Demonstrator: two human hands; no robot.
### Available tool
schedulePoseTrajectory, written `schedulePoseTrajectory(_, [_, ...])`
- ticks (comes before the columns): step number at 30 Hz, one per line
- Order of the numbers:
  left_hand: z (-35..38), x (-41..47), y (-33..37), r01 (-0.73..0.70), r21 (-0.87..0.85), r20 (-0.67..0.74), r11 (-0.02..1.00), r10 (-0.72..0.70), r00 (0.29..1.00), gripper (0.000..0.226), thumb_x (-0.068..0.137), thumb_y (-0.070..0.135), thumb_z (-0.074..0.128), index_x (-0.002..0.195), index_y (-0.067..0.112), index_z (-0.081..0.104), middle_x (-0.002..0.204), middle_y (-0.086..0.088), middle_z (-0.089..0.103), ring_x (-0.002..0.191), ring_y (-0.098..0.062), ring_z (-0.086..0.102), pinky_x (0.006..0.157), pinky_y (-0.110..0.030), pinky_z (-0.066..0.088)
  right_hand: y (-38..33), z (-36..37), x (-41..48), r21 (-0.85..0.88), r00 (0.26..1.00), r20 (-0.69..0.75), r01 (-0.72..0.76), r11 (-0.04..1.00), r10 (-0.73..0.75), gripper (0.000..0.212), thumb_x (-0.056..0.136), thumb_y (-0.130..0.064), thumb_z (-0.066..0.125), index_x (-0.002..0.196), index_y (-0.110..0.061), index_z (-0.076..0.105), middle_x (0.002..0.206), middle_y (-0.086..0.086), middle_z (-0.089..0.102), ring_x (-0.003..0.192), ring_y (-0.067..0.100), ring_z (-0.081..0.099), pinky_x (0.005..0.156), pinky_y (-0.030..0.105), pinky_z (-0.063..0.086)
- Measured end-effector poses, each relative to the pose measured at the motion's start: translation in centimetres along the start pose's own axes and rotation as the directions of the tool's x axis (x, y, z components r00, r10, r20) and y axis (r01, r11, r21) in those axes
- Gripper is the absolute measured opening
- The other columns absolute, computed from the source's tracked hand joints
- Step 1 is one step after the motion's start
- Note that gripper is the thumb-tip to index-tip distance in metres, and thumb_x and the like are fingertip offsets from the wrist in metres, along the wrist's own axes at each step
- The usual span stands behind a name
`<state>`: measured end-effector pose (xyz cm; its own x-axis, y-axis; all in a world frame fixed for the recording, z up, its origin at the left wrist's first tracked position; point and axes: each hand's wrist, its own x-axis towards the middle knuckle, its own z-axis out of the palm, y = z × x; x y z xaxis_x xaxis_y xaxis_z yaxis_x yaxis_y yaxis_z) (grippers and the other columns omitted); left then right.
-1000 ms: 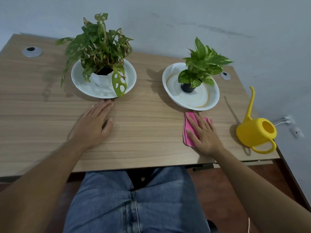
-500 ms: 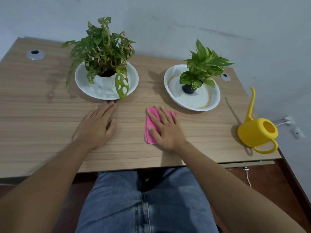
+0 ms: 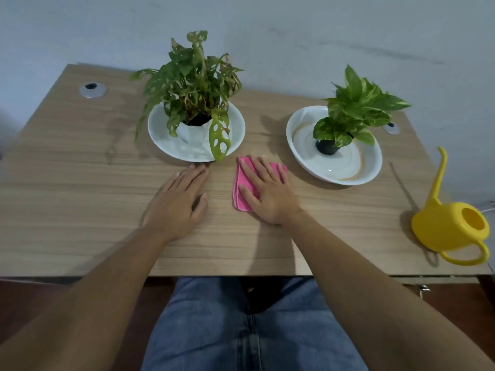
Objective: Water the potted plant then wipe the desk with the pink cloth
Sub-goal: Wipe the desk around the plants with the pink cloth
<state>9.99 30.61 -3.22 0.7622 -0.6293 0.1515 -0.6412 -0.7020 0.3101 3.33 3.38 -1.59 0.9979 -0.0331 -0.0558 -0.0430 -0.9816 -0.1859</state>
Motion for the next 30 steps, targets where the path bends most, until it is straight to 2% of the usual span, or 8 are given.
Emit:
schedulePoseTrajectory(7, [-0.1, 0.2, 0.2, 0.057, -0.044, -0.039, 0.997, -0.059, 0.998, 0.07, 0.105, 0.043, 0.045, 0.17, 0.018, 0.042, 0.178, 0.004, 0.038, 0.164, -0.014, 0.033, 0.134, -0.031, 0.016, -0.4, 0.2, 4.7, 0.039, 0.968, -0.011, -0.251, 0.967, 0.252, 0.075, 0.106, -0.067, 0.009, 0.173, -0.035, -0.006, 0.181, -0.004, -0.011, 0.166, 0.019, -0.015, 0.132, 0.056, -0.009])
schedulePoseTrajectory(10, [-0.2, 0.3, 0.1, 0.12, -0.128, -0.056, 0.985, -0.128, 0.99, 0.071, 0.102, 0.042, 0.049, 0.168, 0.017, 0.045, 0.175, 0.0, 0.042, 0.161, -0.017, 0.038, 0.133, -0.036, 0.029, -2.9, 1.2, 5.3, 0.072, 0.927, -0.039, -0.369, 0.927, 0.372, 0.077, 0.106, -0.064, 0.006, 0.173, -0.029, -0.007, 0.181, 0.001, -0.011, 0.166, 0.024, -0.016, 0.131, 0.059, -0.009])
schedulePoseTrajectory(12, [-0.3, 0.2, 0.1, 0.122, -0.143, -0.065, 0.982, -0.133, 0.989, 0.07, 0.102, 0.04, 0.049, 0.167, 0.014, 0.047, 0.174, -0.002, 0.044, 0.16, -0.018, 0.039, 0.132, -0.04, 0.033, -5.1, 1.8, 5.0, 0.095, 0.915, -0.061, -0.391, 0.915, 0.398, 0.077, 0.106, -0.063, 0.006, 0.173, -0.028, -0.007, 0.181, 0.003, -0.011, 0.166, 0.026, -0.015, 0.13, 0.061, -0.008])
schedulePoseTrajectory(16, [-0.5, 0.2, 0.3, 0.093, -0.174, -0.092, 0.98, -0.11, 0.99, 0.064, 0.104, 0.032, 0.048, 0.165, 0.016, 0.049, 0.171, -0.003, 0.048, 0.16, -0.019, 0.041, 0.132, -0.042, 0.035, -9.6, 2.7, 3.7, 0.106, 0.936, -0.051, -0.341, 0.934, 0.347, 0.077, 0.107, -0.061, 0.007, 0.174, -0.024, -0.002, 0.181, 0.004, -0.01, 0.166, 0.028, -0.015, 0.128, 0.062, -0.011])
schedulePoseTrajectory(21, [-0.5, 0.2, -0.1, 0.061, -0.2, -0.085, 0.978, -0.079, 0.993, 0.066, 0.102, 0.021, 0.043, 0.168, 0.021, 0.047, 0.173, -0.001, 0.046, 0.164, -0.017, 0.036, 0.132, -0.045, 0.034, -12.5, 3.8, 1.9, 0.095, 0.957, -0.083, -0.271, 0.958, 0.279, 0.075, 0.109, -0.059, 0.011, 0.174, -0.021, 0.003, 0.182, 0.005, -0.007, 0.167, 0.028, -0.009, 0.128, 0.064, -0.004])
schedulePoseTrajectory(26, [-0.5, 0.1, 0.1, 0.063, -0.175, -0.052, 0.983, -0.073, 0.996, 0.063, 0.106, 0.023, 0.04, 0.169, 0.014, 0.044, 0.176, -0.003, 0.042, 0.166, -0.019, 0.032, 0.134, -0.045, 0.031, -9.4, 3.3, 0.8, 0.071, 0.987, -0.105, -0.112, 0.991, 0.119, 0.075, 0.109, -0.063, 0.018, 0.174, -0.027, 0.008, 0.182, -0.001, 0.003, 0.168, 0.023, -0.002, 0.131, 0.06, 0.001])
schedulePoseTrajectory(30, [-0.2, -0.1, 0.0, 0.079, -0.15, -0.061, 0.985, -0.09, 0.994, 0.065, 0.104, 0.023, 0.04, 0.167, 0.008, 0.047, 0.176, -0.004, 0.042, 0.165, -0.019, 0.034, 0.133, -0.046, 0.033, -6.1, 2.4, 1.2, 0.054, 0.986, -0.083, -0.144, 0.988, 0.148, 0.075, 0.108, -0.067, 0.012, 0.174, -0.032, 0.002, 0.182, -0.004, 0.002, 0.168, 0.02, -0.005, 0.132, 0.059, -0.001])
